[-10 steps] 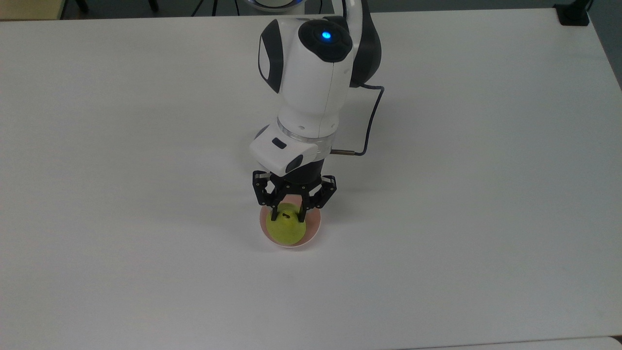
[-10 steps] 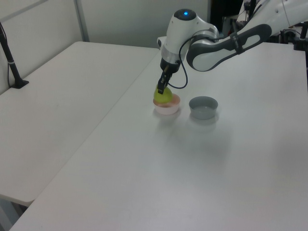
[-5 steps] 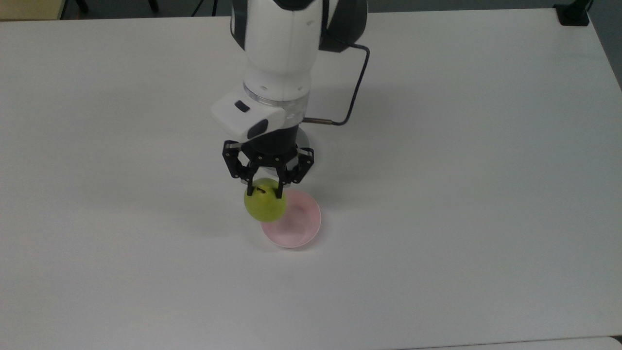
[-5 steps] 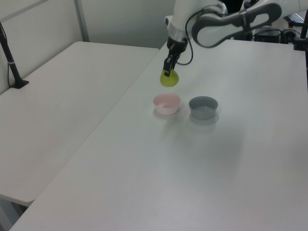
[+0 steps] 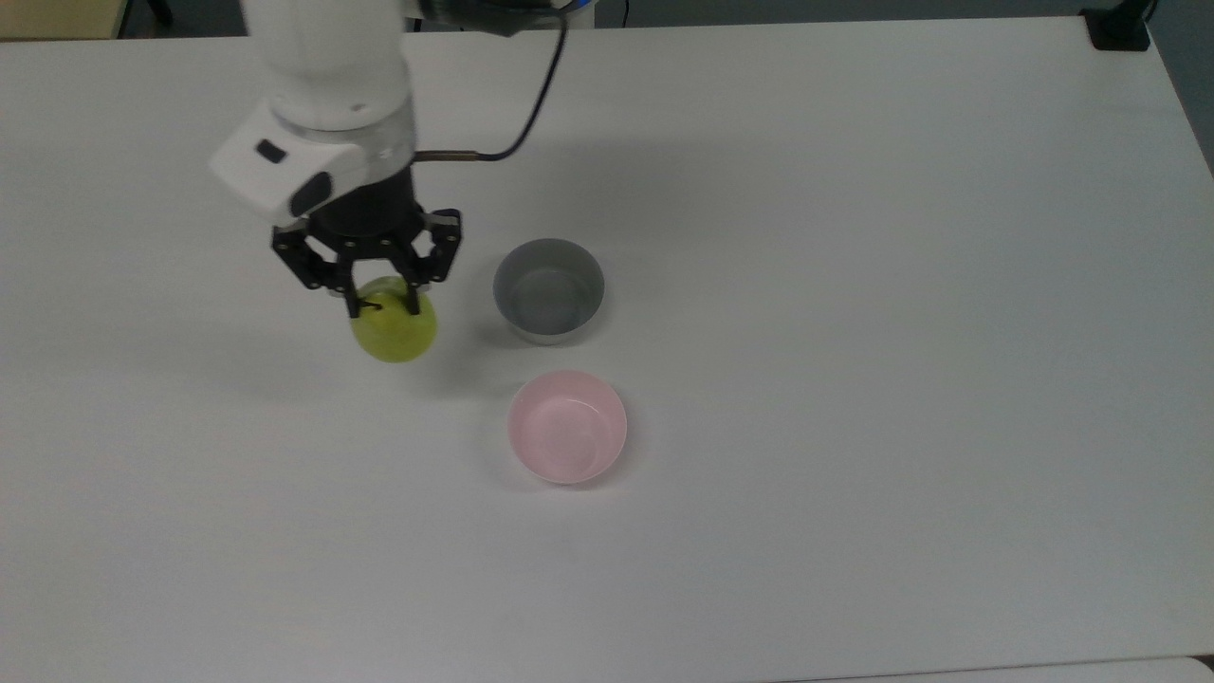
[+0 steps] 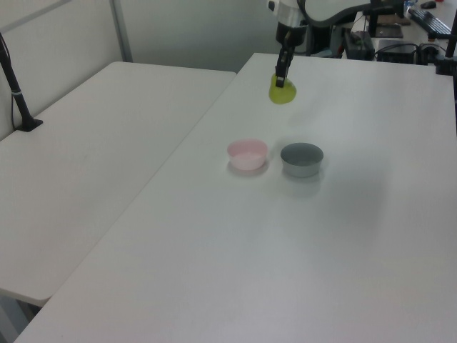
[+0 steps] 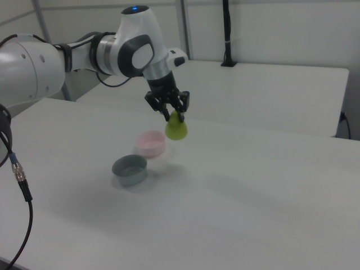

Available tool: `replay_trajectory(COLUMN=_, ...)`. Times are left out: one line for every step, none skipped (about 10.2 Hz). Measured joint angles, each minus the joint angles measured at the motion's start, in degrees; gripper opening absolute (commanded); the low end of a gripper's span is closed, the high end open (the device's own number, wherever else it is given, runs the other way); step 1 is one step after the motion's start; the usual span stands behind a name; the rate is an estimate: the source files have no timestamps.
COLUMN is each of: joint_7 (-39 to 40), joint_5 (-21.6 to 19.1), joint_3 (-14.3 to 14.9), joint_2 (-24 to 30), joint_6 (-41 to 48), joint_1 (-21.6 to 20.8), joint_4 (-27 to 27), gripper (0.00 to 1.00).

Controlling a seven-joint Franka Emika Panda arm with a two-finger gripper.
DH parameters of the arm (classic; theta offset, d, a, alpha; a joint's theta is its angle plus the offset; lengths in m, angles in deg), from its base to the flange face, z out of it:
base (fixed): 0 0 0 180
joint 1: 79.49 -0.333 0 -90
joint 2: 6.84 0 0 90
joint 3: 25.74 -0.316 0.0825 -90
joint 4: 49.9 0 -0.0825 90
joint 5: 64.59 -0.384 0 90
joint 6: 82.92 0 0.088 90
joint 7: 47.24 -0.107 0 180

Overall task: Pick up a pear from the bowl
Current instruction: 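Lift the pear out of the pink bowl and carry it aside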

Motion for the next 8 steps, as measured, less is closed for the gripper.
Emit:
replay_trajectory(joint_7=2.1, joint_5=-0.5, joint_3=0.2, joint_2=0.0, joint_6=0.0, joint_1=2.0, joint_4=0.0, gripper=0.0)
replay_trajectory(joint_7=3.1, joint_5=-0.5, joint_3=0.2, joint_2=-0.1, joint_6=-0.2, joint_1=3.2, joint_4=0.0, gripper=0.0)
replay_trajectory(joint_7=3.4, joint_5=-0.5, joint_3=0.3, joint_2=-0.5, joint_6=-3.8, joint_1=4.5, joint_4=-0.3, gripper=0.0)
replay_trajectory(joint_7=3.5, joint_5=-0.6, joint_3=0.3, joint_2=-1.8, joint_6=-8.9, joint_1=6.0, joint_4=-0.8, gripper=0.0)
replay_trajectory(joint_7=3.5, joint_5=-0.6, joint_3=0.4, joint_2=-3.9, joint_6=-14.0, joint_1=7.6, joint_4=-1.2, gripper=0.0)
replay_trajectory(joint_7=3.5, joint_5=-0.8, joint_3=0.4, joint_2=-6.0, joint_6=-18.3, joint_1=9.0, joint_4=-1.6, gripper=0.0)
replay_trajectory(joint_7=3.5, joint_5=-1.4, joint_3=0.4, joint_2=-7.3, joint_6=-21.3, joint_1=9.9, joint_4=-2.1, gripper=0.0)
replay_trajectory(joint_7=3.5, joint_5=-1.8, joint_3=0.4, joint_2=-8.1, joint_6=-24.1, joint_1=10.4, joint_4=-3.2, gripper=0.0)
